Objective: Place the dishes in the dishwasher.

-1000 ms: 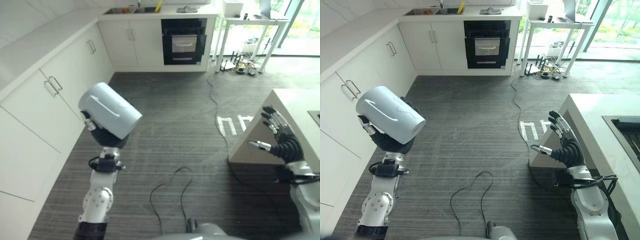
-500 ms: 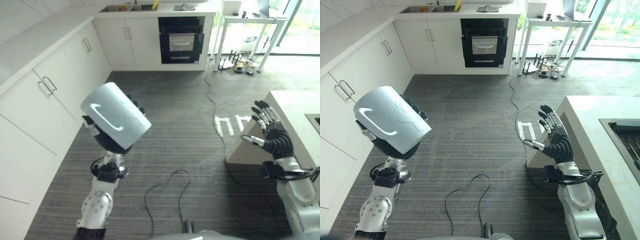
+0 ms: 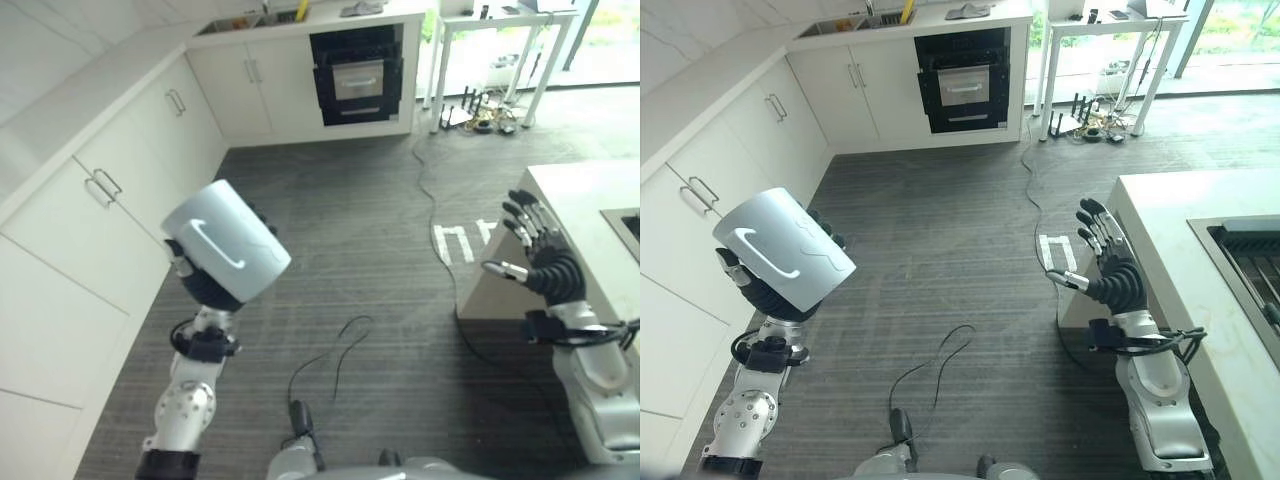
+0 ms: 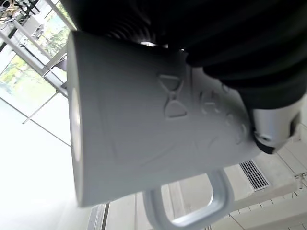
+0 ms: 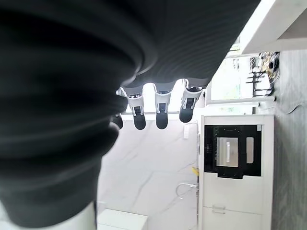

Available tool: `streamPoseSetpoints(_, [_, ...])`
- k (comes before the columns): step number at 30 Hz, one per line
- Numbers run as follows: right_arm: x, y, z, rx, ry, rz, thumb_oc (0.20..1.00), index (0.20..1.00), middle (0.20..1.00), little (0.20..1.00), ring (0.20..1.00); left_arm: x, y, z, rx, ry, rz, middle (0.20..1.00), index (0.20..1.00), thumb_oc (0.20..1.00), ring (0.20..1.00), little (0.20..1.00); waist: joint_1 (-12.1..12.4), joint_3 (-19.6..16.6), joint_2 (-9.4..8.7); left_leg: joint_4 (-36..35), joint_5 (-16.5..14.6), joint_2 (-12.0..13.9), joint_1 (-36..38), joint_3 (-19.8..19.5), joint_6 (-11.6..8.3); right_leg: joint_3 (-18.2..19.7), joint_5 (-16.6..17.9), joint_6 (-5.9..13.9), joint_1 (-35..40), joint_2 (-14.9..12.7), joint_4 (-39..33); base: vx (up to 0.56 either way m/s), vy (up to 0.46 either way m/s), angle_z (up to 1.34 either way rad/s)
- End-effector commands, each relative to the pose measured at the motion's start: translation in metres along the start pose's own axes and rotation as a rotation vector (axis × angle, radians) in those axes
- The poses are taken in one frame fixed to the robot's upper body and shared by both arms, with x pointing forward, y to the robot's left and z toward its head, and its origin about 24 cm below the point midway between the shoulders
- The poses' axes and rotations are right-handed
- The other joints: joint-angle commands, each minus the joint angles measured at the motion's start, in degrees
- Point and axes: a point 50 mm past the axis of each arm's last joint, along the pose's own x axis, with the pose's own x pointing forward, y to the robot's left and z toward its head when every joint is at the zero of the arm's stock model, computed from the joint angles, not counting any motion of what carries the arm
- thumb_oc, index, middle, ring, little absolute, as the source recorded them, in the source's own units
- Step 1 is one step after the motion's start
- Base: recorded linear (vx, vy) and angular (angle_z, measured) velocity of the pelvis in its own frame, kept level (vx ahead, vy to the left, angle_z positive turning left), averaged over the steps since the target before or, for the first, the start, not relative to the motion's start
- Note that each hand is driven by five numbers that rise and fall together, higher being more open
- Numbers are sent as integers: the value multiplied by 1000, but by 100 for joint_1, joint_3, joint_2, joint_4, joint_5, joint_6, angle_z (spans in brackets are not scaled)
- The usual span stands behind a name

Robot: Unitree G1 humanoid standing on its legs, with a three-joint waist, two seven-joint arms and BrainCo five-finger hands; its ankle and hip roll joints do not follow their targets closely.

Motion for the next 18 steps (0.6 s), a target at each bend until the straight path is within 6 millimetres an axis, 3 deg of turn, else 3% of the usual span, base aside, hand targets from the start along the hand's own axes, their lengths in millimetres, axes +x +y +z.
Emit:
streamPoseSetpoints(1, [-2,-3,28,27,-142,19,1000,1000,1000,1000,1000,2,-20,23,108,-75,-100,200,200,200,200,200,-27,-494,-205,29,954,-430,120,123,259,20,138,589,750,-117,-41,514,422,-49])
streamPoseSetpoints(3, [-5,-1,27,41,-130,21,1000,1000,1000,1000,1000,5,-20,26,112,-83,-101,200,200,200,200,200,10,-587,-270,29,923,-560,211,116,387,90,353,739,707,-223,221,424,343,-50])
streamPoseSetpoints(4, [-7,1,24,40,-118,19,1000,1000,1000,1000,1000,8,-21,23,118,-66,-111,200,200,200,200,200,20,-660,-363,29,819,-696,314,137,500,-6,537,877,656,-366,446,410,311,-60])
streamPoseSetpoints(7, [-5,4,22,38,-107,0,1000,1000,1000,1000,1000,14,-24,19,114,-29,-122,200,200,200,200,200,105,-767,-406,29,716,-856,453,76,680,-141,866,1044,412,-471,986,312,249,-16])
streamPoseSetpoints(9, [-4,12,18,50,-98,-26,1000,1000,1000,1000,1000,15,-23,14,107,11,-116,200,200,200,200,200,203,-840,-442,29,585,-1067,588,-16,844,-318,1322,1168,165,-590,1821,354,287,38])
streamPoseSetpoints(11, [-7,19,16,57,-88,-21,1000,1000,1000,1000,1000,14,-23,10,112,43,-115,200,200,200,200,200,196,-789,-358,29,405,-1130,807,-98,964,-384,1739,1247,-369,-582,3031,303,270,57])
streamPoseSetpoints(12, [-7,25,14,59,-80,0,1000,1000,1000,1000,1000,14,-23,8,131,58,-112,200,200,200,200,200,162,-703,-249,29,286,-1102,997,-109,1015,-565,1785,1197,-907,-617,3687,285,268,31])
streamPoseSetpoints(13, [-6,28,13,55,-75,13,1000,1000,1000,1000,1000,16,-24,7,132,58,-110,200,200,200,200,200,125,-637,-203,29,239,-1084,1106,-119,1021,-690,1664,1127,-1293,-675,3772,247,194,11])
streamPoseSetpoints(14, [-6,27,12,49,-69,17,1000,1000,1000,1000,1000,19,-26,8,126,59,-112,200,200,200,200,200,95,-585,-193,29,226,-1093,1173,-144,1015,-823,1442,1057,-1489,-692,3619,390,10,15])
streamPoseSetpoints(15, [-8,17,13,41,-65,1,1000,1000,1000,1000,1000,24,-29,10,117,66,-132,200,200,200,200,200,-33,-456,-265,29,115,-1161,1389,-298,958,-1151,1182,956,-1564,-743,2160,363,-50,29])
streamPoseSetpoints(16, [-8,16,13,41,-65,0,1000,1000,1000,1000,1000,24,-29,10,117,67,-134,200,200,200,200,200,-57,-441,-261,29,90,-1154,1424,-325,950,-1183,1196,954,-1521,-737,1991,656,-237,70])
streamPoseSetpoints(17, [-18,6,14,38,-60,-25,1000,1000,1000,1000,1000,19,-30,8,103,86,-138,200,200,200,200,200,-297,-360,-327,29,-224,-1152,1751,-458,887,-1070,1529,1032,-1724,-828,329,415,-178,66])
streamPoseSetpoints(18, [-18,5,14,37,-59,-25,1000,1000,1000,1000,1000,19,-30,8,102,87,-137,200,200,200,200,200,-313,-355,-312,29,-254,-1137,1781,-466,882,-1066,1589,1045,-1692,-815,215,522,-232,70])
